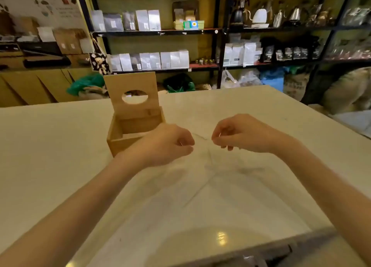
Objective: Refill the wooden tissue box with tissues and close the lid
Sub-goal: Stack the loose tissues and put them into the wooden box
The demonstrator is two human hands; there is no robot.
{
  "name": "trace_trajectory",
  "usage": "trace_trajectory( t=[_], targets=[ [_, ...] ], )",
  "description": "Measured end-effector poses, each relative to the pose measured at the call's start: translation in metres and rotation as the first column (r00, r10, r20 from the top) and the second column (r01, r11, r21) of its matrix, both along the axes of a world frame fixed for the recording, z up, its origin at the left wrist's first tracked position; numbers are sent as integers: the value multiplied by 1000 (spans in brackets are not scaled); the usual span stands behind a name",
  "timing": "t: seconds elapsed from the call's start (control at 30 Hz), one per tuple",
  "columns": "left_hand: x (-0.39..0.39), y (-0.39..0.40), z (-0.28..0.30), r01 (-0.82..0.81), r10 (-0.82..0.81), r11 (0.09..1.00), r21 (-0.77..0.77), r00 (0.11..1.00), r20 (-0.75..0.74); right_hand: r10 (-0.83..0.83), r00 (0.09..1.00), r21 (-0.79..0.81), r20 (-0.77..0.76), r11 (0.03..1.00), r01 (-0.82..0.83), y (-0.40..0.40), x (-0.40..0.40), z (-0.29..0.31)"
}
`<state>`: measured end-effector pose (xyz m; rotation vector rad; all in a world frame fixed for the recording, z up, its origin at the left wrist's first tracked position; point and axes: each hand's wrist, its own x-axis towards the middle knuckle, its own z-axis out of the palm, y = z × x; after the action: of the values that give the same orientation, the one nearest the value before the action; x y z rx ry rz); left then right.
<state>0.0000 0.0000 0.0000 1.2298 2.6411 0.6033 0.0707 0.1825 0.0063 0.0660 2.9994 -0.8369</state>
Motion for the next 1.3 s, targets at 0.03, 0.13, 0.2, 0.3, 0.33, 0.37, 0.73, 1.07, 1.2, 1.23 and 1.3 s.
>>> trace_trajectory(
  t=[0.03, 0.13, 0.2, 0.3, 0.33, 0.37, 0.73, 1.07, 1.2, 1.23, 1.3],
  targets=[
    [4, -3, -7, -5, 4, 999, -35, 1000, -27, -5, 1000, -6, -17, 1000, 5, 0, 2, -9],
    [16, -15, -34, -66, 59, 997, -48, 988, -141, -14, 996, 57, -92, 998, 19, -7, 7, -38],
    [23, -20, -49, -147, 140, 989, -21, 968, -210, -8, 992, 90, -129, 996, 20, -13, 8, -55],
    [28, -28, -63, -243, 236, 970, 17, 919, -315, 49, 980, 183, -192, 983, -14, -20, 7, -72],
    [30, -31, -66, -257, 244, 966, 5, 911, -333, 63, 975, 221, -213, 975, -15, -22, 6, -77],
    [30, -33, -69, -265, 249, 964, 1, 906, -341, 77, 970, 257, -232, 966, -15, -23, 5, -80],
    [20, -38, -74, -296, 306, 919, 261, 952, 3, -9, 919, -2, -394, 1000, 9, -38, 13, -84],
    [4, -58, -55, -485, 227, 834, 262, 735, 638, -176, 961, -534, -213, 845, 36, -51, 35, -81],
    [5, -57, -60, -386, 312, 906, 173, 886, 343, -51, 971, -191, -234, 982, 5, -52, 39, -82],
    [6, -57, -60, -363, 309, 921, 139, 902, 301, -28, 973, -113, -228, 994, 2, -52, 39, -83],
    [6, -57, -61, -334, 307, 940, 70, 917, 257, -1, 975, -3, -224, 1000, 0, -51, 39, -85]
  ],
)
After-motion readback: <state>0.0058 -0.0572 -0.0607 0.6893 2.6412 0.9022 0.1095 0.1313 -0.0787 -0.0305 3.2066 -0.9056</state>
